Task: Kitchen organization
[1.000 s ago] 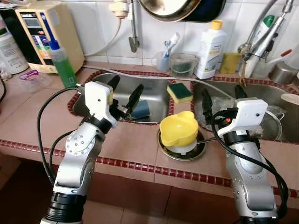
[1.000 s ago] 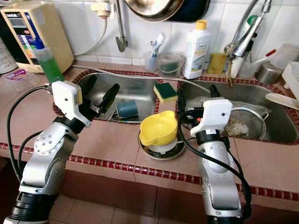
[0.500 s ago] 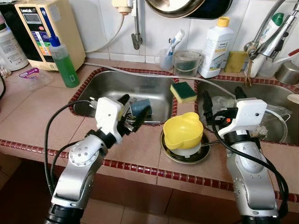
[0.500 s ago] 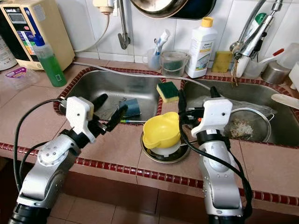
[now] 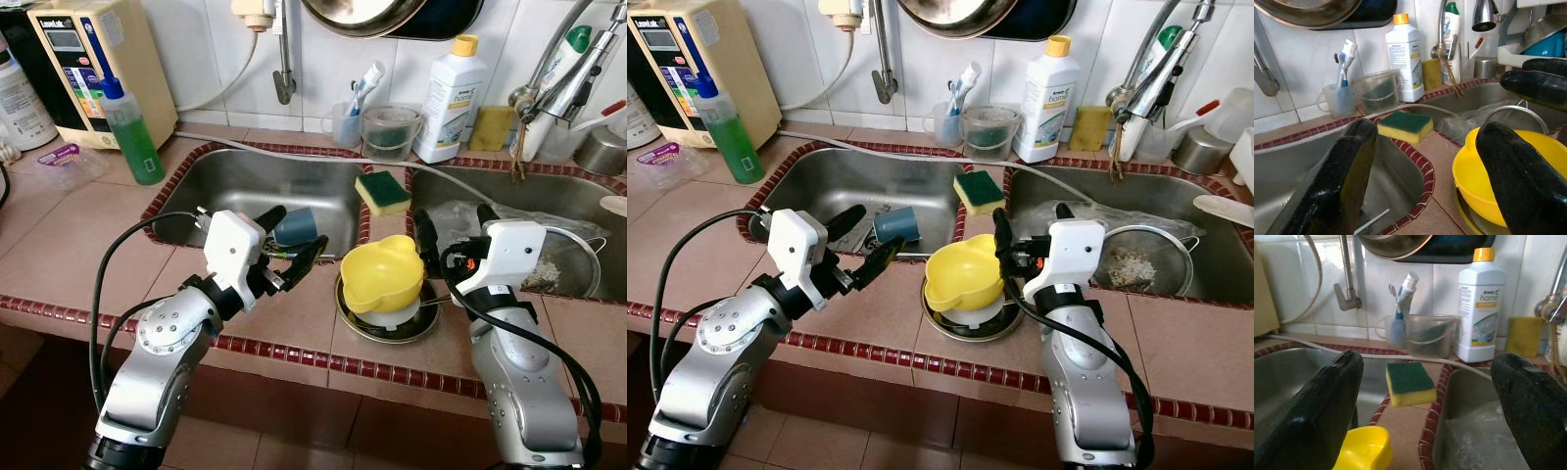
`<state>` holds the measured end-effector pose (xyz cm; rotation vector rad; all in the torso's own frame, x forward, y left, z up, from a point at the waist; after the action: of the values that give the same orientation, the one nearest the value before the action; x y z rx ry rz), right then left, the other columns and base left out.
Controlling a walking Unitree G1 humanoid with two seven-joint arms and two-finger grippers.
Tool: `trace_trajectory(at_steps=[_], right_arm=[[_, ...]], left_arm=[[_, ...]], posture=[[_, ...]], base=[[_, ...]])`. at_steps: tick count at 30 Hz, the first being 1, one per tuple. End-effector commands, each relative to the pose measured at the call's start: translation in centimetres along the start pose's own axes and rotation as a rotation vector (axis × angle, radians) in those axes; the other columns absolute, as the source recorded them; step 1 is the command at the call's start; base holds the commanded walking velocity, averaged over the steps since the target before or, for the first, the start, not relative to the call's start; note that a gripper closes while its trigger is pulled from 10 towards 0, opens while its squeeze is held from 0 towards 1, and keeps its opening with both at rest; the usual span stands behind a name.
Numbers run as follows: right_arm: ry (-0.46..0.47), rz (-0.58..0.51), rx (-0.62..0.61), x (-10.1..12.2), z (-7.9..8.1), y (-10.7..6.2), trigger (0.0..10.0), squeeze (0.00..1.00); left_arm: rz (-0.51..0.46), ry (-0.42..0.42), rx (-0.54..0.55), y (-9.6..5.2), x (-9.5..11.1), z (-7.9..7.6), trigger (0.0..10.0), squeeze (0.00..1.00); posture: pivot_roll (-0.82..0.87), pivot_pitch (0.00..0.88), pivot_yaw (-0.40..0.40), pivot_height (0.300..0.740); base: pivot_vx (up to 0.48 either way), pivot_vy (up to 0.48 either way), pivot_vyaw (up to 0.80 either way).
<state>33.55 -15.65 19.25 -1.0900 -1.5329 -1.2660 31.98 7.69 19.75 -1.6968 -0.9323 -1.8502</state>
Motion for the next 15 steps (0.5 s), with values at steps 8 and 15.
trace_trajectory(at_steps=[8,15], right_arm=[[0.141,0.079,0.063,-0.5,1.7,-1.2,10.0,0.0],[0.241,0.149,0.065,-0.5,1.9,-2.1,10.0,0.0]], left_arm=[[0.011,0.008,-0.084,-0.3,0.3,-1.7,10.0,0.0],[0.045,0.051,-0.169,-0.9,-0.2,-2.9,10.0,0.0]], posture=[[-0.15,0.116,0.05,0.74],[-0.16,0.117,0.049,0.74]], base=[[0.0,0.0,0.0],[0.0,0.0,0.0]])
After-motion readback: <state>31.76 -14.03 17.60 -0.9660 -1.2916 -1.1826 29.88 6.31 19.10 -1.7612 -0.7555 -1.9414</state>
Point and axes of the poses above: a point about 5 cm out from each wrist's last joint towards the gripper, its own y axis pointing out of the wrist towards the gripper, its own x axis along the axis of the wrist's last joint, z = x × y, the point moved 5 cm from there along y, pointing out of the wrist towards the gripper, and after that the axes turned 8 degrees about -y, right-handed, at the moved point
